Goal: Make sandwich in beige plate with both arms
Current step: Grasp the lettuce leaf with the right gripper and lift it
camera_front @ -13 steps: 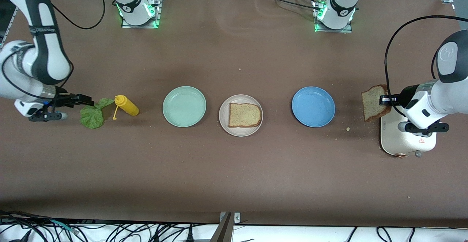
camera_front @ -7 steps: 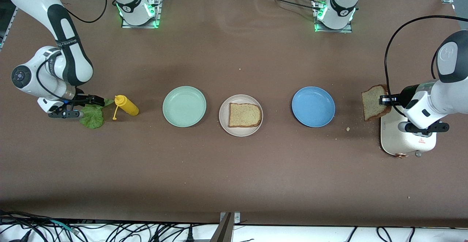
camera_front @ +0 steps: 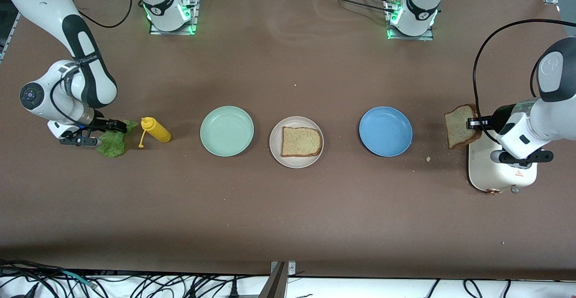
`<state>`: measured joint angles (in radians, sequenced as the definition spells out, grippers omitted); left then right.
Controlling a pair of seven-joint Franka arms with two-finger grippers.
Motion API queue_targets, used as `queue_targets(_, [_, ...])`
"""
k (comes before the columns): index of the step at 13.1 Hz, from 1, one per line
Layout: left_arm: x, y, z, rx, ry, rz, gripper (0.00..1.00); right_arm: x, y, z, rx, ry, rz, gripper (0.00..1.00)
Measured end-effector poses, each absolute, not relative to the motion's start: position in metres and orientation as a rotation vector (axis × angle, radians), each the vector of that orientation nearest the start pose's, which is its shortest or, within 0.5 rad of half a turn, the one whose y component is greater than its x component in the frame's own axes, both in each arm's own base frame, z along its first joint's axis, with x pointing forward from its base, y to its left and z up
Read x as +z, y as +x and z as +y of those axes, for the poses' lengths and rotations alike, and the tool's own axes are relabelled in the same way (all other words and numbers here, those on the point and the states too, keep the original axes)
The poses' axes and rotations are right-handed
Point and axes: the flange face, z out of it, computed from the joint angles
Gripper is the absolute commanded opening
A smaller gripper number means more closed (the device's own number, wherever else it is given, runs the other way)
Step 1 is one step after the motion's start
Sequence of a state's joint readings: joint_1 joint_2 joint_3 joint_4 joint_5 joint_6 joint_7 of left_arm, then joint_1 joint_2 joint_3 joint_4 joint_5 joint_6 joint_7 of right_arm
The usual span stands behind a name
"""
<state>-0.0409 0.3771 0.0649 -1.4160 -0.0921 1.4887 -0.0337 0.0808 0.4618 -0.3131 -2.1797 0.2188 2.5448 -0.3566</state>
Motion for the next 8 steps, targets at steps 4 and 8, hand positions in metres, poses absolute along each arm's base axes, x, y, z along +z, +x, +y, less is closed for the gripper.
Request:
queue_targets(4, [0.464,0.638,-0.001,0.486,-3.169,-0.101,0.00,0.186,0.537,-0.133,0.089,-3.139,0.055,0.00])
queue_targets(8, [0.464,0.638,-0.002,0.486,-3.169,-0.100,0.00,0.212,0.542,-0.130,0.101,-3.109,0.051,0.00])
